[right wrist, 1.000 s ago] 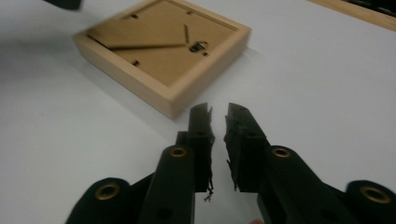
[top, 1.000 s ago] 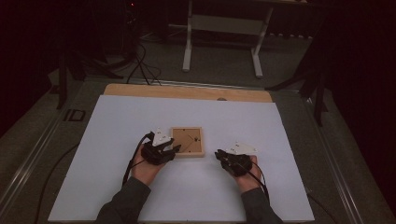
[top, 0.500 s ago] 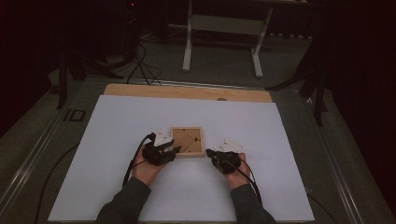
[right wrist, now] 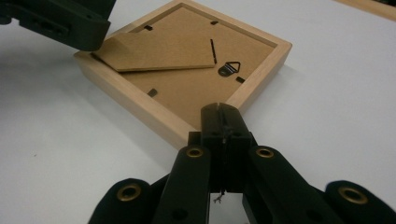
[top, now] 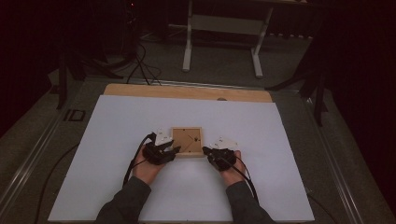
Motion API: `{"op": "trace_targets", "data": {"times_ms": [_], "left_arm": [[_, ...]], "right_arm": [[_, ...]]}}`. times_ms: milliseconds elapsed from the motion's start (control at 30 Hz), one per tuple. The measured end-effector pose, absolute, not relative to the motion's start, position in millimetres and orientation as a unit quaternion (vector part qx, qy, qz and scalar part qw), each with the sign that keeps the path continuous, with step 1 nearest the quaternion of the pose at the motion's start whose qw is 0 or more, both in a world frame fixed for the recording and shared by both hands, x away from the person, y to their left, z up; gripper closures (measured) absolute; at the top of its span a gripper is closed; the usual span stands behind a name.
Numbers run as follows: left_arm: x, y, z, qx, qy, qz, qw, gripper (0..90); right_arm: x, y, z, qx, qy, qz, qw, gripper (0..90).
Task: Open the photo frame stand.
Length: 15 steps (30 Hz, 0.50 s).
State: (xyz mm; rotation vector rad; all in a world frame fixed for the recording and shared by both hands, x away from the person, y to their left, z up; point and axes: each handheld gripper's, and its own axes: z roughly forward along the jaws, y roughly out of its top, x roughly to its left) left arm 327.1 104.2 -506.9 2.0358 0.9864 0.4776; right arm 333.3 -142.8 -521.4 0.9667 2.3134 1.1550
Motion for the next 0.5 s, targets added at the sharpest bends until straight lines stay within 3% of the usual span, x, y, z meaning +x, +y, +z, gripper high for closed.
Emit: {"op": "trace_targets", "data": {"times_ms": [500], "left_arm": [[331.8, 107.0, -511.9, 0.806, 0.399, 0.187, 0.394, 58.7]], "right_arm": [[328.4, -136.1, -520.9, 0.33, 0.826, 0.418, 0.185, 89.8]]}}
